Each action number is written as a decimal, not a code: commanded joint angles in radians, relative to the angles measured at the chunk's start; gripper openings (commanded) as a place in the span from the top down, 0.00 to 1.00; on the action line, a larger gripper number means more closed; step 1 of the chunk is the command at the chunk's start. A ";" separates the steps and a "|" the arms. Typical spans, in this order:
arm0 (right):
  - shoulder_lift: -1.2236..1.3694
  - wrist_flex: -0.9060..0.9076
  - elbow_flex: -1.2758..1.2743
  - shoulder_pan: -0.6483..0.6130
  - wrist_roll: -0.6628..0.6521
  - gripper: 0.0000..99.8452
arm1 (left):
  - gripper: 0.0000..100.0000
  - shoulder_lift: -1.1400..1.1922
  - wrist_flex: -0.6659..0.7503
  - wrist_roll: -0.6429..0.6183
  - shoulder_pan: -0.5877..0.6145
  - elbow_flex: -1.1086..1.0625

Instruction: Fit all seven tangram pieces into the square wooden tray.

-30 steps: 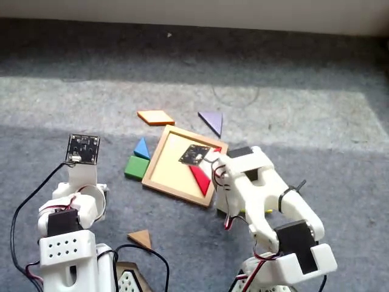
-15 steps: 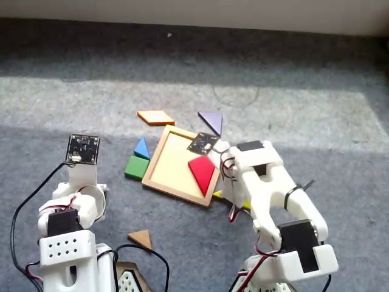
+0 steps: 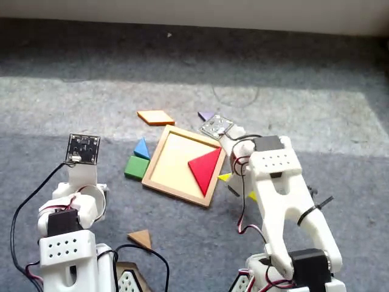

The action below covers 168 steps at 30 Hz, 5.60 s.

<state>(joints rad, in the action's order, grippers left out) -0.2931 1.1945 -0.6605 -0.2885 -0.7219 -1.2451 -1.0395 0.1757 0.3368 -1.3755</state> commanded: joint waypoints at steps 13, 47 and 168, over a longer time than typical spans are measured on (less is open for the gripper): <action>0.185 -0.254 0.269 -0.392 0.420 0.81 | 0.88 -0.012 0.014 0.009 0.012 0.007; 0.501 -0.005 0.406 -0.456 0.364 0.65 | 0.88 -0.012 0.014 0.009 0.012 0.007; -0.332 -0.136 -0.030 -0.392 0.460 0.93 | 0.88 -0.013 0.020 0.009 0.010 -0.001</action>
<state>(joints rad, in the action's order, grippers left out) -0.4051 1.0088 -0.6636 -0.7979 -0.2708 -1.2451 -1.0365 0.1757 0.3368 -1.3909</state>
